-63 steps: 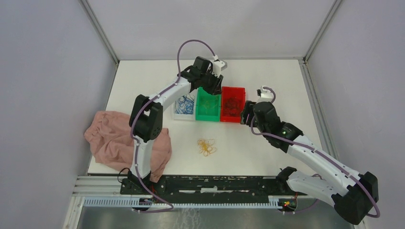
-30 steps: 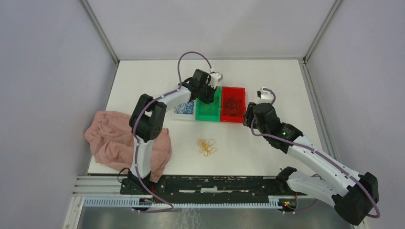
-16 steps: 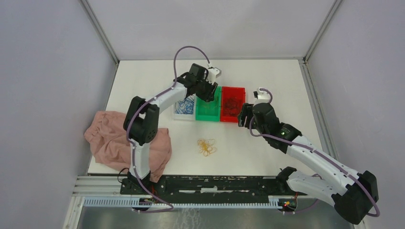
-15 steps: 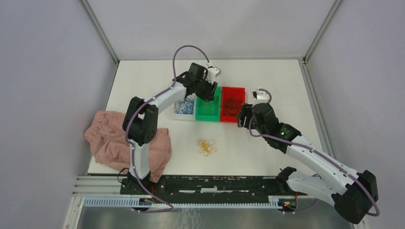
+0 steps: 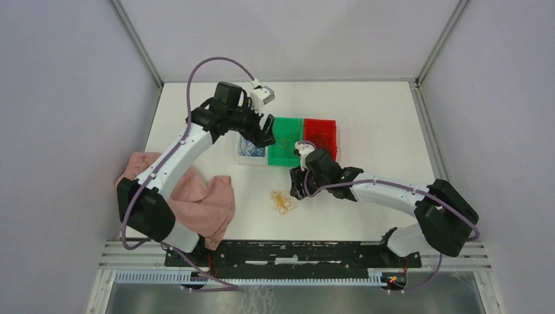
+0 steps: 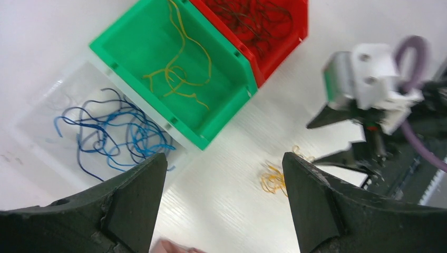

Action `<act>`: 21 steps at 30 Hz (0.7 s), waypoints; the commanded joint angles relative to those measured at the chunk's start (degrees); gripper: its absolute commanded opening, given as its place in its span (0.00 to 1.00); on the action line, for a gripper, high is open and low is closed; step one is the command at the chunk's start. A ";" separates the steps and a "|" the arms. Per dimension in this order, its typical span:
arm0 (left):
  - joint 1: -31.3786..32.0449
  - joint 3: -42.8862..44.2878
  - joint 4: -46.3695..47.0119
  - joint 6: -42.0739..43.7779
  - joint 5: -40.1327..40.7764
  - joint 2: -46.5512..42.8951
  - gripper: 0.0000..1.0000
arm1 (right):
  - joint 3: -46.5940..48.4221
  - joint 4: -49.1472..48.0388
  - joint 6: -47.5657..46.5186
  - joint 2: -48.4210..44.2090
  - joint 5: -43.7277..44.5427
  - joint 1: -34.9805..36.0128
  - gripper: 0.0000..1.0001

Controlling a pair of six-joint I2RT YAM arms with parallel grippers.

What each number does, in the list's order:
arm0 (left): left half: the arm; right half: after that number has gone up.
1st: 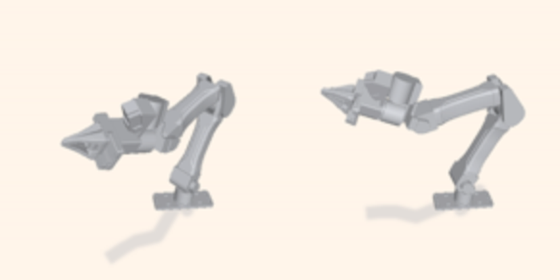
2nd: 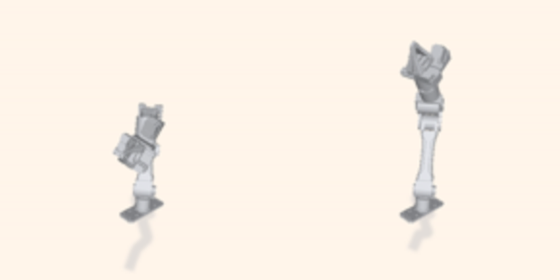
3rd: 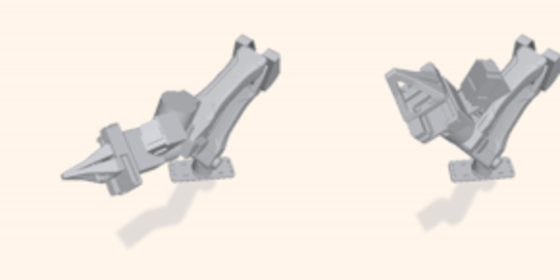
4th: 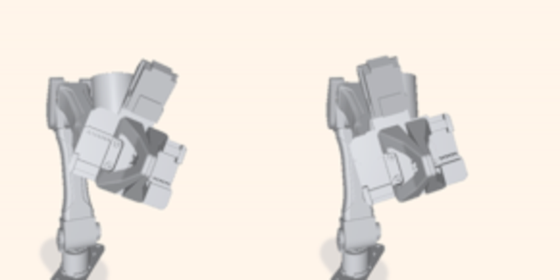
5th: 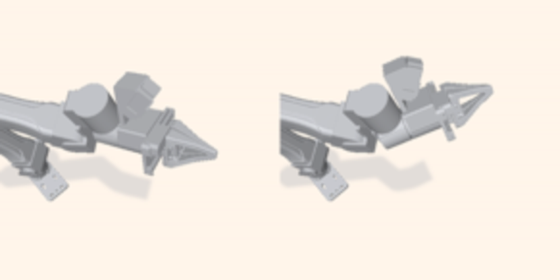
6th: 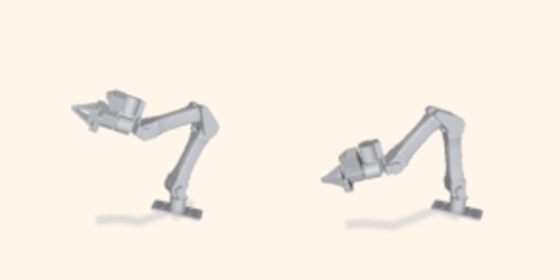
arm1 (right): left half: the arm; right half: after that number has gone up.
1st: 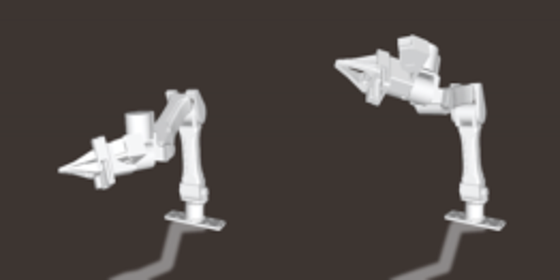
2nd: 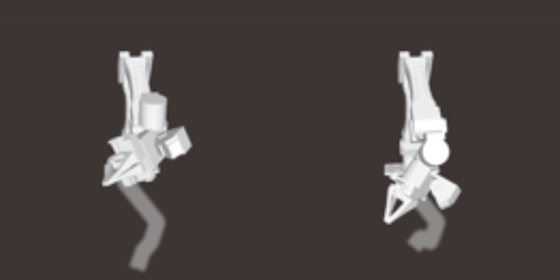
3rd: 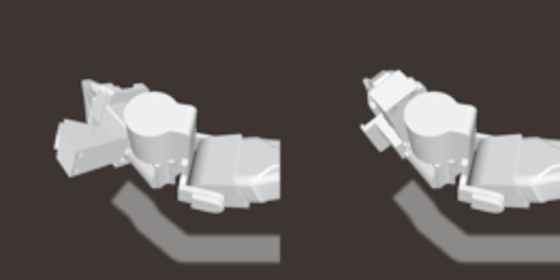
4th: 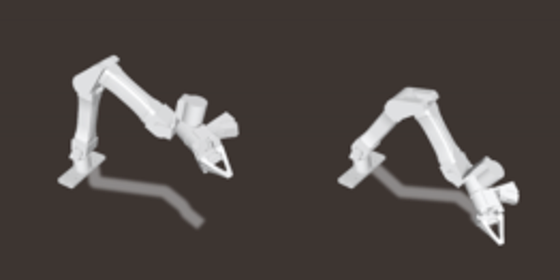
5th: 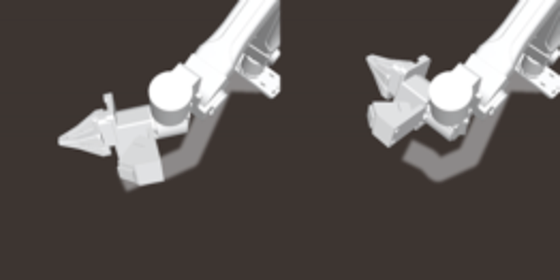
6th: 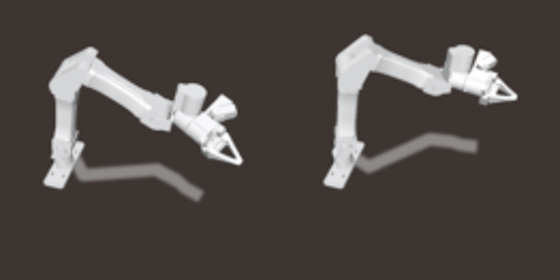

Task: Untangle the cables

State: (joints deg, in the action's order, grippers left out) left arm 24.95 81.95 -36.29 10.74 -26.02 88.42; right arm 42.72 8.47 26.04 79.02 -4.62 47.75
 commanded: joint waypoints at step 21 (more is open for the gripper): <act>0.25 -9.69 -6.25 5.98 -11.14 -13.53 0.85 | 3.81 -12.27 0.50 11.35 -3.10 0.19 0.17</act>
State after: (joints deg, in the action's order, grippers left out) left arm 24.99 73.69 -41.93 12.69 -35.70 76.88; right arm 43.70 0.27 24.69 92.25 -7.49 47.79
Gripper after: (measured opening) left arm 0.850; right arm 0.257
